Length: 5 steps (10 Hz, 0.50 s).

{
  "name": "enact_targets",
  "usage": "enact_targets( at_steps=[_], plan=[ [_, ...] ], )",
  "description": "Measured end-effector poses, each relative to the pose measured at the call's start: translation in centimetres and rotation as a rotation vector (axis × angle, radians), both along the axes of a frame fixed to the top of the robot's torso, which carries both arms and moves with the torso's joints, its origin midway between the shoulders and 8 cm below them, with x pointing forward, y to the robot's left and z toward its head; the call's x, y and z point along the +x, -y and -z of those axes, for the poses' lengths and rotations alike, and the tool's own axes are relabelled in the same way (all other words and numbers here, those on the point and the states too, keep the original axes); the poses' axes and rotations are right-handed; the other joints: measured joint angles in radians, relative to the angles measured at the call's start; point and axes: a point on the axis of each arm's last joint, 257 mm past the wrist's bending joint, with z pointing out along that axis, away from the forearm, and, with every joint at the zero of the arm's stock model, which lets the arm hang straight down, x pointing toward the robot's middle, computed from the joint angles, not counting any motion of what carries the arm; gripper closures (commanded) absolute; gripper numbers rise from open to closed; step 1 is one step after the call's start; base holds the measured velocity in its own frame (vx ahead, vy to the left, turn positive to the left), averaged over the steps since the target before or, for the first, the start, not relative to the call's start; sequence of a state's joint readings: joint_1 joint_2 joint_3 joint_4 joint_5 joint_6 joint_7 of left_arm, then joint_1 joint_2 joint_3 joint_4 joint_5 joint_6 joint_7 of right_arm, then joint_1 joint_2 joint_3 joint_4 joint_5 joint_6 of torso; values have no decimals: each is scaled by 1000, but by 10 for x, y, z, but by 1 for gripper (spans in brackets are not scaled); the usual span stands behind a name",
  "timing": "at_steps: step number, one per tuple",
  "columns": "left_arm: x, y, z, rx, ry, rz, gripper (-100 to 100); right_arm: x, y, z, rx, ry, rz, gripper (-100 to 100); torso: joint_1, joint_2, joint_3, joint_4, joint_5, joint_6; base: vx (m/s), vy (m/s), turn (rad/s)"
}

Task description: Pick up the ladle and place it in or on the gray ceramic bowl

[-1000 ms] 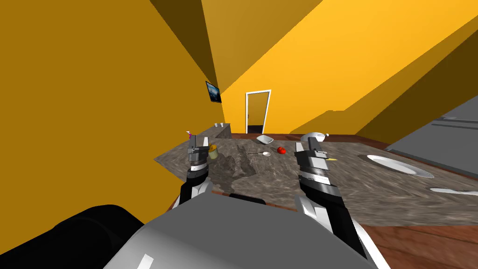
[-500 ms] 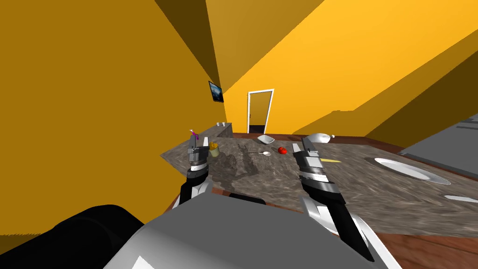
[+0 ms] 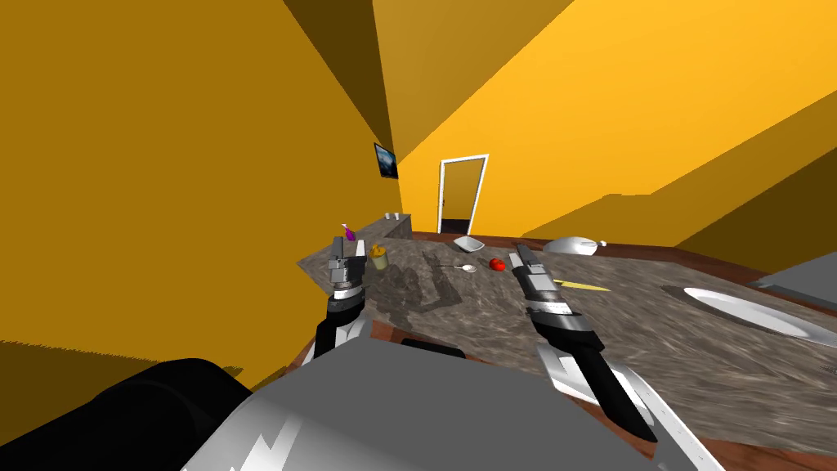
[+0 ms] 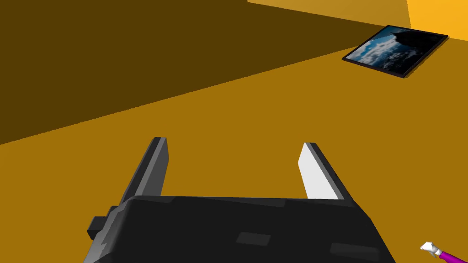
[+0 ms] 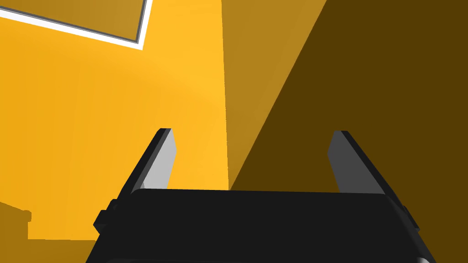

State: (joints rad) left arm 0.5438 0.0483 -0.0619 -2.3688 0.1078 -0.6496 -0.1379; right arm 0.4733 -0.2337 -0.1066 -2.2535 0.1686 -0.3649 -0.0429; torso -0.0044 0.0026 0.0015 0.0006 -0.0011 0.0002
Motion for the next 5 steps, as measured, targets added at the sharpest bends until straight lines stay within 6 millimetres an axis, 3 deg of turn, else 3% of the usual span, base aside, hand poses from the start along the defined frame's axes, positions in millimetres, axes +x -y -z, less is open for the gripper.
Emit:
enact_targets(
  at_steps=[5],
  plan=[
    [0,0,0,0,0,0,0,21,9,22,-149,-57,-4,-100,1,-1,-1,0,0,-1,-36,-39,116]
  ],
)
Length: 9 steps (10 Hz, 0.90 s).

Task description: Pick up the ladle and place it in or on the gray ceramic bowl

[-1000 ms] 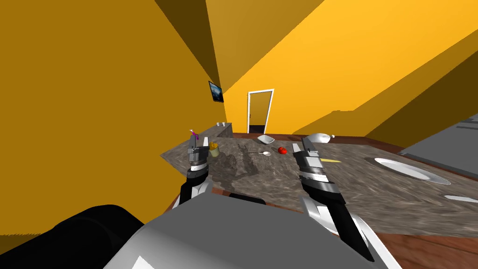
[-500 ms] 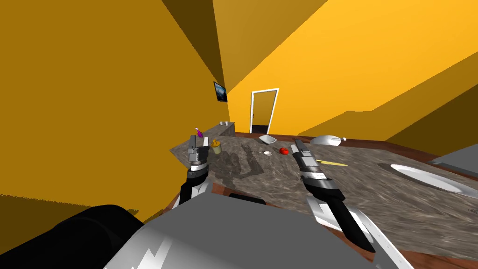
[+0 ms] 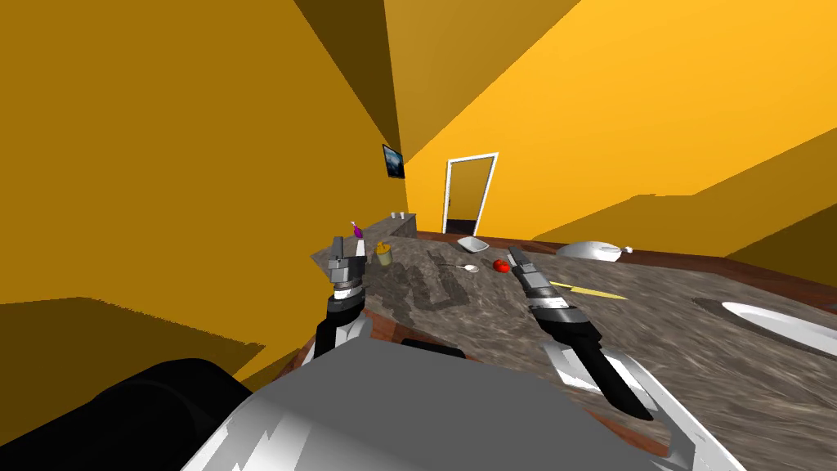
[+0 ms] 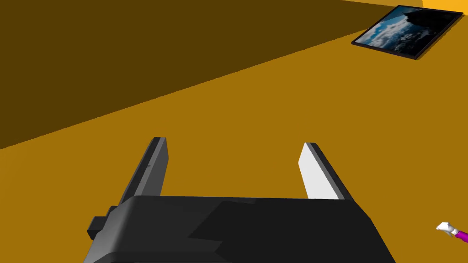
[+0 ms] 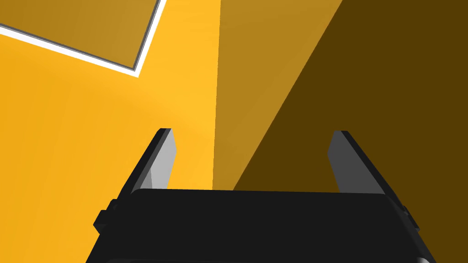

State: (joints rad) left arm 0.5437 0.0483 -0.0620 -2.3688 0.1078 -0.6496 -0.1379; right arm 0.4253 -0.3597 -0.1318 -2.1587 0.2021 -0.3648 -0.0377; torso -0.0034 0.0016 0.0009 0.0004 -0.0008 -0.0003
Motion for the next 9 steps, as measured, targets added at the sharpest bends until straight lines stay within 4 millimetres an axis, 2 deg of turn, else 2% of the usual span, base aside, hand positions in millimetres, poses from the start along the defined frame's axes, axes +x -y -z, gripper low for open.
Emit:
enact_targets(
  at_steps=[9],
  plan=[
    [0,0,0,0,0,0,0,32,25,32,-256,-85,-13,-100,0,0,0,0,0,1,-40,-39,161]
  ],
)
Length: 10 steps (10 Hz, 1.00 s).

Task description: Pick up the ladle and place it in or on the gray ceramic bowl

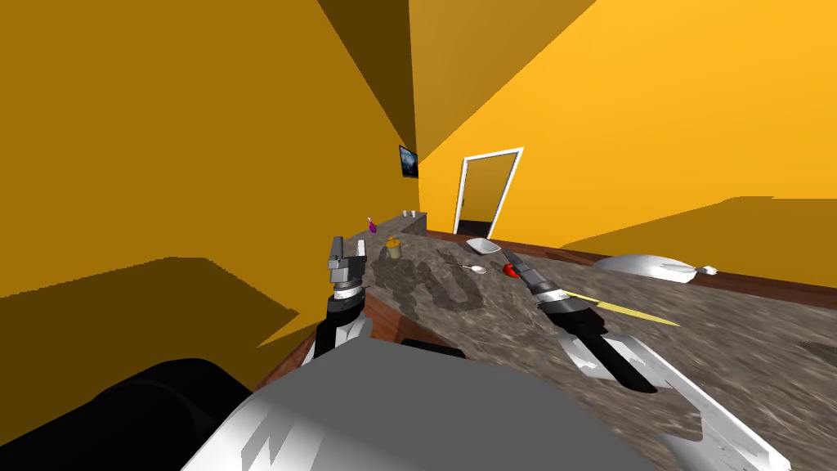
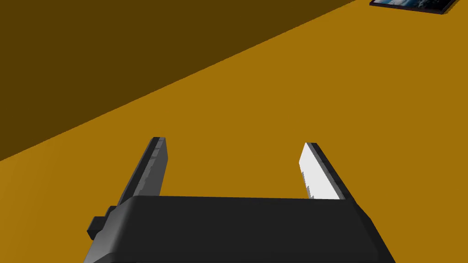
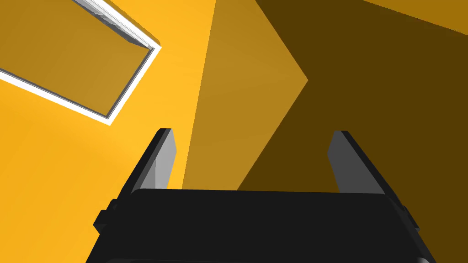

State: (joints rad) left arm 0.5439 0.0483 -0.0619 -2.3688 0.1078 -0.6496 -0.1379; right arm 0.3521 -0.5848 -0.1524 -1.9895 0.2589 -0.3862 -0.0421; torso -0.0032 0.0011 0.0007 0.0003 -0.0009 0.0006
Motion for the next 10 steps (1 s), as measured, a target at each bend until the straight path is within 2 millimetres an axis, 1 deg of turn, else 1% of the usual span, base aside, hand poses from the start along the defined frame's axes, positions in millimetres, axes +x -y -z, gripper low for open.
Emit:
enact_targets(
  at_steps=[5,6,9,10],
  plan=[
    [0,0,0,0,0,0,0,19,17,21,-156,-55,-18,-100,0,-1,-1,0,0,-1,-29,-28,168],
    [0,0,0,0,0,0,0,20,19,24,-182,-63,-22,-100,1,-1,-1,0,0,0,-38,-22,289],
    [0,0,0,0,0,0,0,29,32,38,-276,-103,-38,-100,1,-1,-1,0,0,-1,-28,-22,165],
    [0,0,0,0,0,0,0,31,34,39,-304,-112,-45,-100,1,-1,-1,0,0,0,-29,-13,297]
  ],
)
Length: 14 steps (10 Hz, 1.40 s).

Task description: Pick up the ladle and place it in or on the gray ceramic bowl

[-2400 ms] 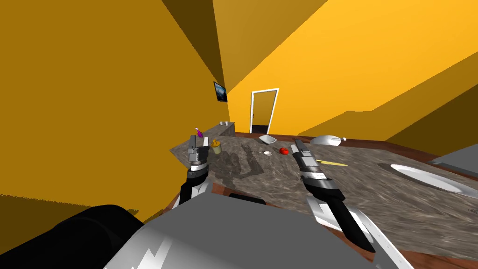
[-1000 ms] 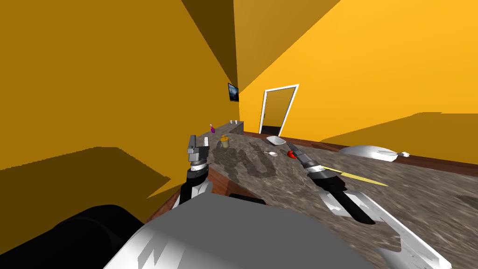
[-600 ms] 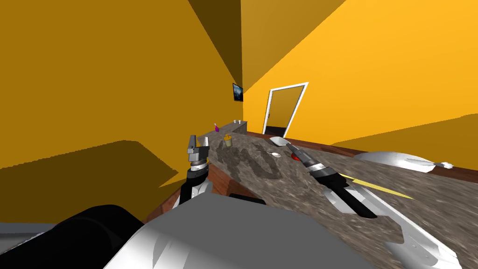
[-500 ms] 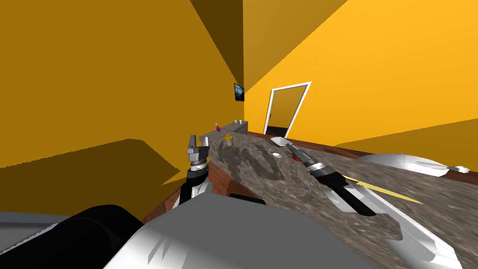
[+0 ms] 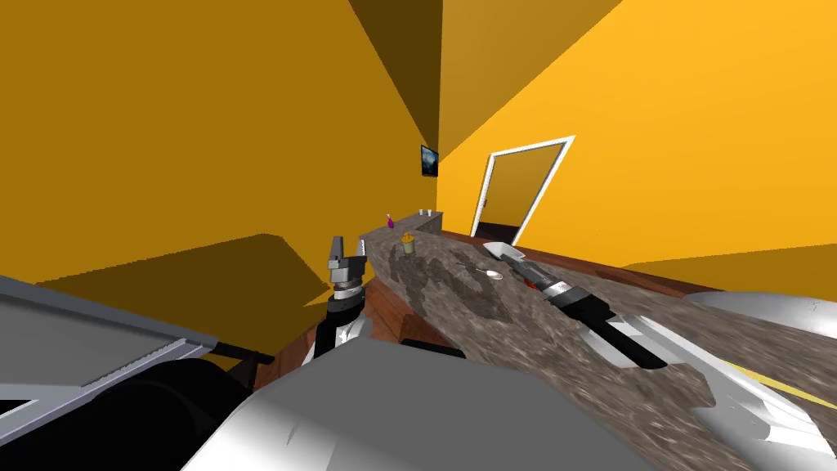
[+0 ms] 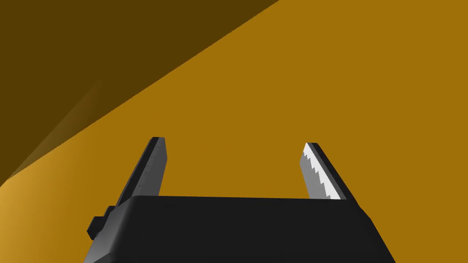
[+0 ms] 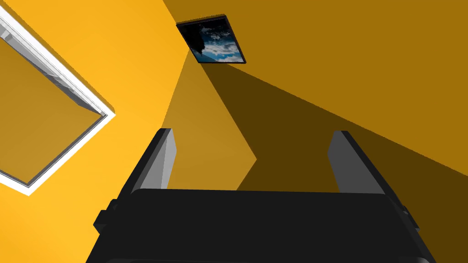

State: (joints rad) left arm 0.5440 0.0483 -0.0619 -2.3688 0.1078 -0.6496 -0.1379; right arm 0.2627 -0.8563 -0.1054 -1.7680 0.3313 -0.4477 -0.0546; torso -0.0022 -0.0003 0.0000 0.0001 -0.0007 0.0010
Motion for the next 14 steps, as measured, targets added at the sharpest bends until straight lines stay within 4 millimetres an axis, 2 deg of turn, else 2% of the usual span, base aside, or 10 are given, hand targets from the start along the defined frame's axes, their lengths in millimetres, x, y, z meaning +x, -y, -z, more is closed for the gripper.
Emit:
enact_targets(
  at_steps=[7,14],
  plan=[
    [0,0,0,0,0,0,0,12,29,34,-217,-113,-47,-100,1,-1,-1,0,0,-1,-19,-13,184],
    [0,0,0,0,0,0,0,6,68,66,-414,-247,-96,-100,1,-2,-1,0,0,1,-3,-8,205]
  ],
)
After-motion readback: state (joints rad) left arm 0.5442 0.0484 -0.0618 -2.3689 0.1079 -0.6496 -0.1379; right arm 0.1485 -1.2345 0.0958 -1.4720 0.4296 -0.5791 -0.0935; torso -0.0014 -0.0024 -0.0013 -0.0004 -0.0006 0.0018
